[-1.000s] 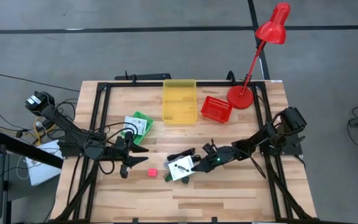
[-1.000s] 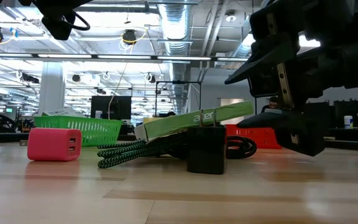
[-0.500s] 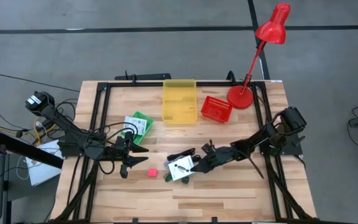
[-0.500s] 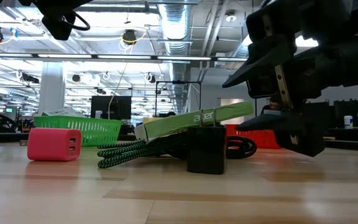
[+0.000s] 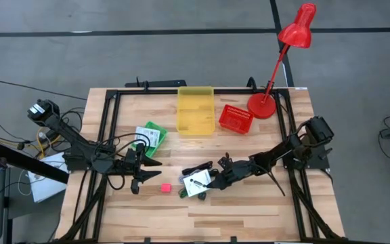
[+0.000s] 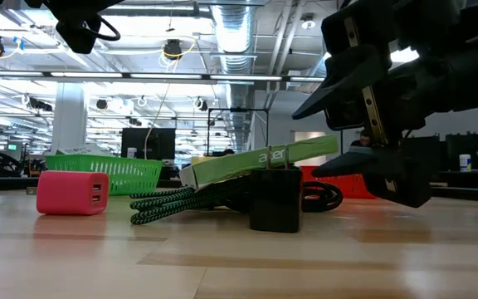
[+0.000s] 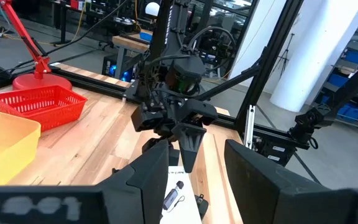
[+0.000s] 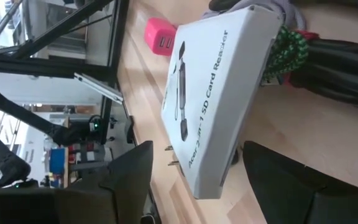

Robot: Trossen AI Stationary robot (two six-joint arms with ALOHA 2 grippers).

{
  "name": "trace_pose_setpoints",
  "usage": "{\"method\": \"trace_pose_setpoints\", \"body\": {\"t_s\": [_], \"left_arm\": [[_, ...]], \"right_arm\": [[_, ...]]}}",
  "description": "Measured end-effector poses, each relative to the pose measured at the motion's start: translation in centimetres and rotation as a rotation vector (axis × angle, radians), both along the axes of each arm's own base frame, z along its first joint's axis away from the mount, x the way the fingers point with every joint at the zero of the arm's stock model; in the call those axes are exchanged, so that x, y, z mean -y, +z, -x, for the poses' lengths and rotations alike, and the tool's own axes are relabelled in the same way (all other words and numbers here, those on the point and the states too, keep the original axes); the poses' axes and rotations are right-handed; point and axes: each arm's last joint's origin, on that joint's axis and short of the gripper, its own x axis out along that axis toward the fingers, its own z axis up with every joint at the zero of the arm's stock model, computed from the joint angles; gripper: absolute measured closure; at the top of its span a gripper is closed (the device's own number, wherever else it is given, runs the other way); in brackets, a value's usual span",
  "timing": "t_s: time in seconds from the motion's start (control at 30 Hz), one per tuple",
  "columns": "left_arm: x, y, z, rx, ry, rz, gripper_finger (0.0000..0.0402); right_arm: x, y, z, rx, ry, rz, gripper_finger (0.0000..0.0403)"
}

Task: Pick and place items into bin
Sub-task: Put the white box into the green basket

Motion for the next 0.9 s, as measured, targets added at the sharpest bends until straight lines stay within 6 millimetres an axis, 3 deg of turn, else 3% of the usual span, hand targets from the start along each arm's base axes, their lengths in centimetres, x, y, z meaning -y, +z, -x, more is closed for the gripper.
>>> {"method": "trace_pose_setpoints", "body": {"t_s": [0.17,0.63,0.73,0.9], "left_arm": [[0.0,0.0,0.0,0.0,0.0,0.0,0.0255],[-0.01,0.0,0.0,0.0,0.0,0.0,0.0255],[-0.01,0.0,0.0,0.0,0.001,0.0,0.0255],[-0.01,0.0,0.0,0.0,0.001,0.0,0.0255]], "right_arm": [[0.09,0.0,-0.04,0.0,0.002,-0.002,0.0193],[0.3,0.0,-0.11,0.006,0.005,0.015,0.0359],[0.34,0.01,-0.13,0.008,0.006,0.02,0.0376],[0.4,0.01,-0.15,0.005,0.022,0.012,0.0369]]}}
